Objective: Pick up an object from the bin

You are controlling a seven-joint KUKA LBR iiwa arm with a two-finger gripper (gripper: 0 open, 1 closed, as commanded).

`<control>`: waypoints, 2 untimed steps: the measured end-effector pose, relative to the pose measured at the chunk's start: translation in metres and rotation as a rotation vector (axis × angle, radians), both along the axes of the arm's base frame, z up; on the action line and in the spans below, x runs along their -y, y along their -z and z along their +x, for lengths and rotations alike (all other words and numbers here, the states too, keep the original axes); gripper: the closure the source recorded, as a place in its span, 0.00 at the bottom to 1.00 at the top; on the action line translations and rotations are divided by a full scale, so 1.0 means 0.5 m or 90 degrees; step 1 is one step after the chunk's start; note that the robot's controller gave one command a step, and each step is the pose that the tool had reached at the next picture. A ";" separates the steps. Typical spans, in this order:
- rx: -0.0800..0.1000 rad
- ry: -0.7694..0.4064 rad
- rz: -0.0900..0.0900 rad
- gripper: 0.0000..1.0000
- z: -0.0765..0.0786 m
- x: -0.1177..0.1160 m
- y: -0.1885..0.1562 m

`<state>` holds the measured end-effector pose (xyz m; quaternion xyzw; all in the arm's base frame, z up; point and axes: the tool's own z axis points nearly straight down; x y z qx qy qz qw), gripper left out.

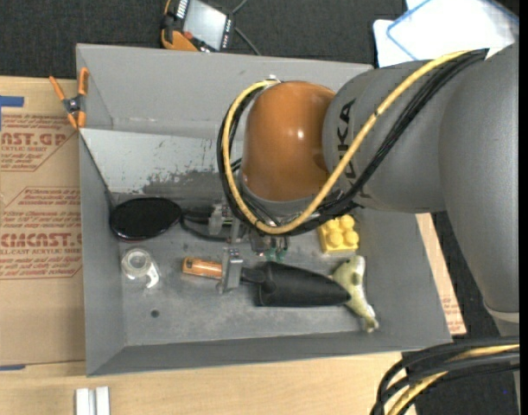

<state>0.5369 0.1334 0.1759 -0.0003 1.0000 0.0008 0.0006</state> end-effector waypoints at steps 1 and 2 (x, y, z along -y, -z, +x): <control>0.000 0.000 0.000 0.00 0.000 0.000 0.000; 0.001 0.071 0.001 0.00 -0.020 0.022 0.054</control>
Offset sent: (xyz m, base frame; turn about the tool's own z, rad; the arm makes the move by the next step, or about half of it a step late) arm -0.0134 -0.0151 -0.0348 0.1422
